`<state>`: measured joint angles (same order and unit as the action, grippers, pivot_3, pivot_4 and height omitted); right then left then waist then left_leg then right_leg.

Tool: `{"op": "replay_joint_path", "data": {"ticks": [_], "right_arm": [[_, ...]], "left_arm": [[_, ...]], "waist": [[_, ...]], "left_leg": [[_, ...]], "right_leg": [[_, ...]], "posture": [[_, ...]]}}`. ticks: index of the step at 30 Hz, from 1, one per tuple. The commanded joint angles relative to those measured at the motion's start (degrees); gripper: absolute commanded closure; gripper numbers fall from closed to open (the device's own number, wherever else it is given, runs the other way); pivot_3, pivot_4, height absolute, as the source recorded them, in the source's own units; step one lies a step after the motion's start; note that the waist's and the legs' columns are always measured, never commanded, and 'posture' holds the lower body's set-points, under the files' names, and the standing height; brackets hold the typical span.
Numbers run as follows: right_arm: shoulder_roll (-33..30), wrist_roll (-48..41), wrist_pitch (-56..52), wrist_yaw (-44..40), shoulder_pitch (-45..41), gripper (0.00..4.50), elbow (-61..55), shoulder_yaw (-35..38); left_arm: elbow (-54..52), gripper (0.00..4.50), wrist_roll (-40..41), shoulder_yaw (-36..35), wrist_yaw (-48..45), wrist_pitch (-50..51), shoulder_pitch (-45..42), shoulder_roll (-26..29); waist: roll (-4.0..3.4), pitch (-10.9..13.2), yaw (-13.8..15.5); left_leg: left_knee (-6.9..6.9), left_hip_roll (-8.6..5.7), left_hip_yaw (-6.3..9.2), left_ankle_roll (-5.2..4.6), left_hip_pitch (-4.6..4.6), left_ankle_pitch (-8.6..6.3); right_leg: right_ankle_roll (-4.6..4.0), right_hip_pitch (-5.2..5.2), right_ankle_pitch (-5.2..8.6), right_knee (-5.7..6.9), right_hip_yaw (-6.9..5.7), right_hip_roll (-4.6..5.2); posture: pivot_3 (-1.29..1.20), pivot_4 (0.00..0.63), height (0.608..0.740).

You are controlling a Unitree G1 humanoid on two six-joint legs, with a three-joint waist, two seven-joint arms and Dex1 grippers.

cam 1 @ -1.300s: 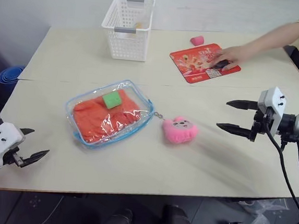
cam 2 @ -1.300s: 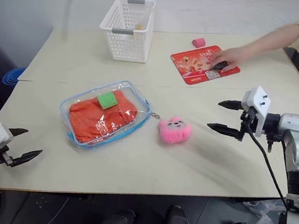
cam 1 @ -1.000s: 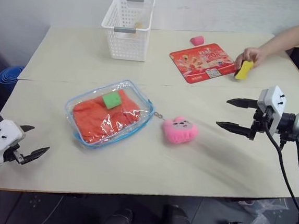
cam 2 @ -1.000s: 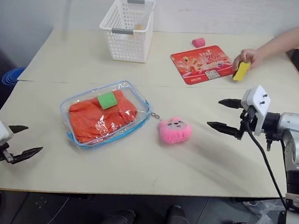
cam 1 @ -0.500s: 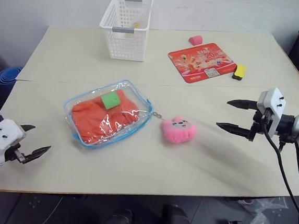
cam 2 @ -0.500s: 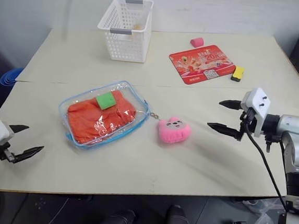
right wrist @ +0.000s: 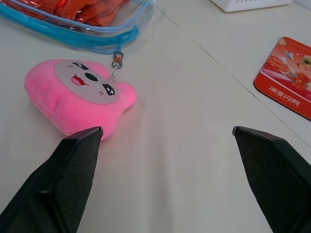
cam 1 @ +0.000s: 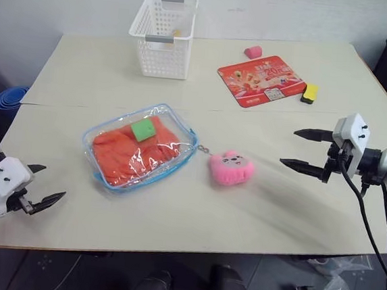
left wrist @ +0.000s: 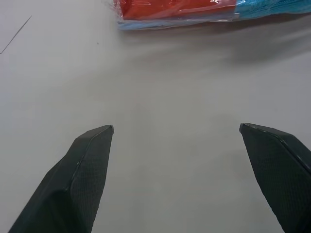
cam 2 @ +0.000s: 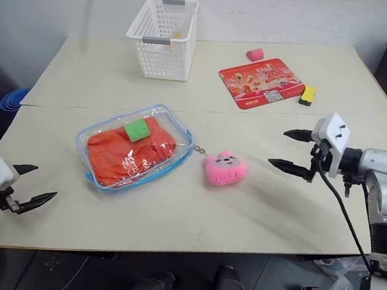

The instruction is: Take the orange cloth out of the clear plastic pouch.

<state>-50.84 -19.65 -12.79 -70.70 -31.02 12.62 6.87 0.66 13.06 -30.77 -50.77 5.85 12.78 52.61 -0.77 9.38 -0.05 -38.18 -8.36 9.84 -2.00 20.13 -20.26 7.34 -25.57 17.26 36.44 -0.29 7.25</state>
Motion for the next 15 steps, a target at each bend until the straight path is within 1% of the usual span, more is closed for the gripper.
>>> {"op": "replay_joint_path", "data": {"ticks": [1,4,9,12,15], "right_arm": [[-0.12,-0.55,0.69,0.22,-0.9,0.0,-0.8,0.99],[-0.08,-1.51,-1.36,0.51,-1.2,0.0,-1.08,1.34],[-0.64,-4.59,-6.94,-0.27,-0.31,0.0,-5.11,1.79],[-0.59,-7.28,-10.5,-0.24,0.45,0.0,-9.52,2.23],[0.29,-9.52,-13.56,1.39,0.67,0.0,-14.32,2.37]], "left_arm": [[-1.08,0.16,0.82,-0.27,0.41,0.74,-0.84,-0.2],[-2.34,0.16,2.31,0.04,-0.07,2.85,-1.96,-0.34],[-8.96,0.16,10.04,0.88,-2.49,12.05,-6.46,0.44],[-12.05,0.16,12.54,4.54,-3.29,15.87,-11.69,0.81],[-12.04,0.16,13.16,11.65,-2.11,18.82,-22.2,-0.94]], "waist": [[0.0,0.0,0.02],[0.0,0.0,0.0],[0.01,0.01,0.07],[0.01,0.01,0.2],[0.02,0.01,0.67]], "left_leg": [[0.0,0.0,0.0,0.0,0.0,0.0],[-0.01,0.0,-0.01,0.0,0.0,0.0],[-0.07,0.02,-0.01,0.0,0.01,-0.02],[-0.1,0.02,-0.01,-0.01,0.02,-0.03],[-0.16,0.02,0.0,0.01,0.03,-0.04]], "right_leg": [[0.0,0.0,0.0,-0.01,0.0,0.0],[0.0,0.0,0.0,0.0,0.01,0.0],[0.0,0.0,0.0,0.02,0.04,-0.02],[0.0,0.01,-0.01,0.03,0.03,-0.02],[0.0,0.01,-0.01,0.04,0.01,-0.03]], "posture": [[0.0,0.15,0.74],[0.0,0.15,0.74],[0.0,0.15,0.74],[0.0,0.15,0.74],[0.0,0.15,0.74]]}}
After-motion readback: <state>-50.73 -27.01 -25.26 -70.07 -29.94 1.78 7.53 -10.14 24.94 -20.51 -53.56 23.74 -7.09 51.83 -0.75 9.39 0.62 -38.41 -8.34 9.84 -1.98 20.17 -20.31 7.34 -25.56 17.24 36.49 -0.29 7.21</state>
